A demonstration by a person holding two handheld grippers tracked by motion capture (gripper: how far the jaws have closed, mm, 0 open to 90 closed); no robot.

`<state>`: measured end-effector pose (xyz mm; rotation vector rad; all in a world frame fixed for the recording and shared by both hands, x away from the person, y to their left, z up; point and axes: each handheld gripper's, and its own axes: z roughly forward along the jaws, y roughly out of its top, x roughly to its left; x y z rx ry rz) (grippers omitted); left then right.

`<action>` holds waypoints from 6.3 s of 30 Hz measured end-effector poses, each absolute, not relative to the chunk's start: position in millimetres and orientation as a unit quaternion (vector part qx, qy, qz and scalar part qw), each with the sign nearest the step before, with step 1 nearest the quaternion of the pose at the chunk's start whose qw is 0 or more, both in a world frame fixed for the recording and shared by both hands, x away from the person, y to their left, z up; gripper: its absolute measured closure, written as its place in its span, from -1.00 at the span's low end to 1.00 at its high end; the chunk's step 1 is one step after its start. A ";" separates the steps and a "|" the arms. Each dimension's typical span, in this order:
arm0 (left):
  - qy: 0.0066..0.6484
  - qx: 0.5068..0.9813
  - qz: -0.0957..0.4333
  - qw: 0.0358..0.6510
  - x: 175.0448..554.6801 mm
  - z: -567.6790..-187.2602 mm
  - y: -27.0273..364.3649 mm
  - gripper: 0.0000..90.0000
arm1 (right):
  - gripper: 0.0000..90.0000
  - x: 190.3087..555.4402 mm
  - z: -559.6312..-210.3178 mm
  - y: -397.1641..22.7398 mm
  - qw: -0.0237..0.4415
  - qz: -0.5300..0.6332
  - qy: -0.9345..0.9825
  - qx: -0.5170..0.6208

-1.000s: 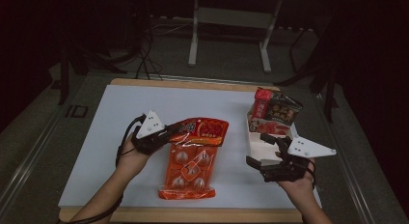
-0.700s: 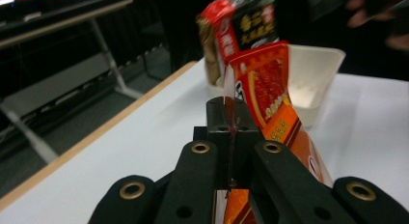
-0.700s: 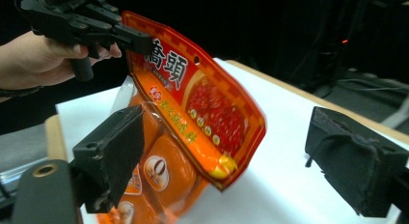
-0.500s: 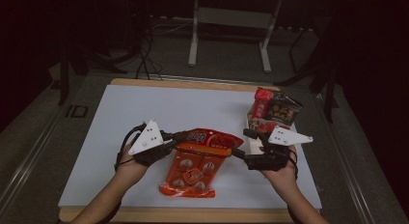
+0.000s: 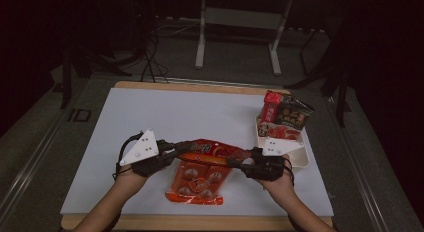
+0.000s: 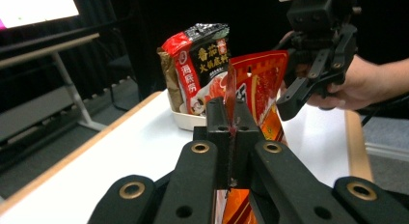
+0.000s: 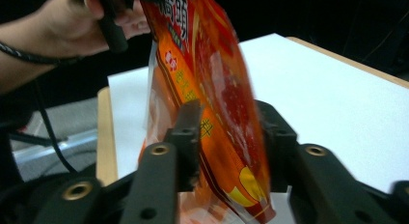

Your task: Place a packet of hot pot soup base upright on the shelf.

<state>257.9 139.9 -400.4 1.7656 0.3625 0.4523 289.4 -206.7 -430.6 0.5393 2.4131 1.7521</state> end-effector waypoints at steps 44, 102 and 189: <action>0.206 0.720 0.174 0.640 262.2 -374.8 157.6 -0.69 | 1.00 286.7 -346.0 -213.3 0.080 0.577 0.803 0.128; 0.254 0.749 0.121 0.599 257.4 -479.9 169.8 -0.94 | 1.00 323.8 -317.1 -382.0 0.197 0.580 0.738 0.283; 0.252 0.762 0.123 0.584 250.5 -488.9 165.5 -0.94 | -0.67 269.6 -335.6 -309.5 0.173 0.612 0.728 0.257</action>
